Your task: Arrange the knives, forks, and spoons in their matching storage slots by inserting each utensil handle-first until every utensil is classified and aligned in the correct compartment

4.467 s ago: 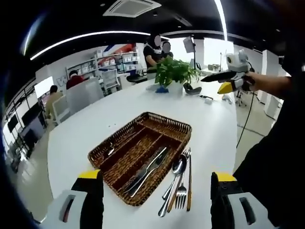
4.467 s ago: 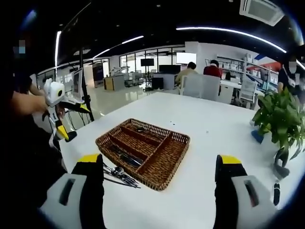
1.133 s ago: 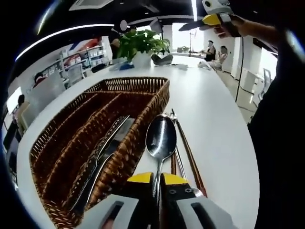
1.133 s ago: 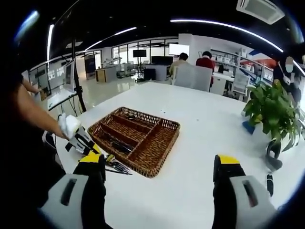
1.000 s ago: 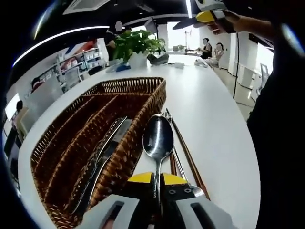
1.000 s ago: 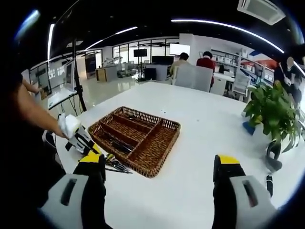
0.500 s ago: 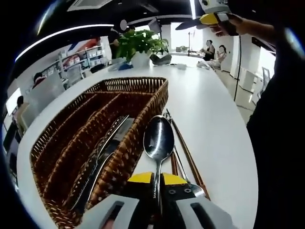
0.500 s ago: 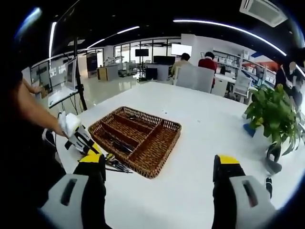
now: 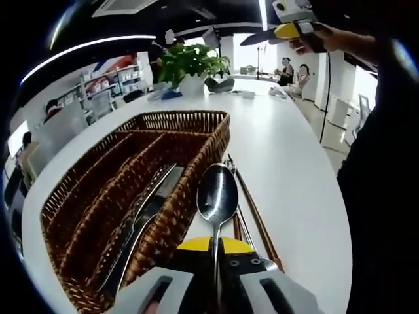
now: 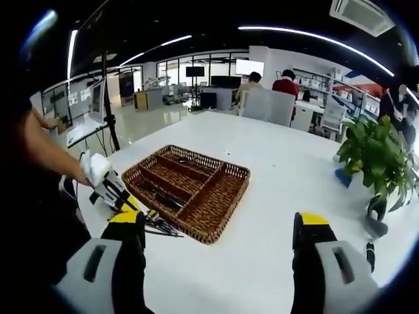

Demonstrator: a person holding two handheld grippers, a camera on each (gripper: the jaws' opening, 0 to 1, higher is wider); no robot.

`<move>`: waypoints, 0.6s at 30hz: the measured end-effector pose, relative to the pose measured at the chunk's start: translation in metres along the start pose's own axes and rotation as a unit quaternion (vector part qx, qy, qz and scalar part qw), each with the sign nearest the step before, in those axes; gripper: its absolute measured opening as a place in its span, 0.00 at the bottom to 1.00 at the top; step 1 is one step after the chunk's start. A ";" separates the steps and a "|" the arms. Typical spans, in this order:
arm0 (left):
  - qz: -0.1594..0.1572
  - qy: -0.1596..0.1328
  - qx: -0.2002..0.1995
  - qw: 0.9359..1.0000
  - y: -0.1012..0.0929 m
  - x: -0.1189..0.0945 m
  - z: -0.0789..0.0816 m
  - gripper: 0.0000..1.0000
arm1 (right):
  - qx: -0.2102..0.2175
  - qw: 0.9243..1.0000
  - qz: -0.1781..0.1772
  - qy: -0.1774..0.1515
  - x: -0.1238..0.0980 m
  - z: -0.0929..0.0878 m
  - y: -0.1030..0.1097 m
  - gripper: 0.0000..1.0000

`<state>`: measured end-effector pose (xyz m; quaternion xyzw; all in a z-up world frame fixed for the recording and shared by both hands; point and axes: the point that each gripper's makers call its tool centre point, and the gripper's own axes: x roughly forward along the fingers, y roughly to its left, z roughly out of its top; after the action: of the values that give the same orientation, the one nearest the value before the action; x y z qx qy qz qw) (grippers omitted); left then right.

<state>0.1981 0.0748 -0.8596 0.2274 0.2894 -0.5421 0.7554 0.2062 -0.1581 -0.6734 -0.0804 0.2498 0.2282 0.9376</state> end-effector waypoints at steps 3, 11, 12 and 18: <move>0.001 -0.002 -0.003 1.000 0.001 0.000 0.000 0.02 | -0.001 1.000 0.000 0.001 0.000 0.000 0.001 0.95; -0.004 -0.003 -0.006 1.000 0.000 -0.001 0.001 0.00 | -0.001 1.000 -0.002 0.001 0.000 0.000 0.000 0.95; -0.004 -0.002 -0.006 1.000 0.000 -0.002 0.002 0.00 | -0.001 1.000 -0.002 0.001 0.000 0.001 0.000 0.95; -0.012 0.003 -0.004 1.000 0.000 -0.006 0.008 0.00 | -0.002 1.000 -0.001 -0.001 0.001 0.002 0.000 0.95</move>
<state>0.1979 0.0738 -0.8499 0.2228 0.2967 -0.5489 0.7490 0.2074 -0.1570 -0.6723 -0.0820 0.2480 0.2278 0.9380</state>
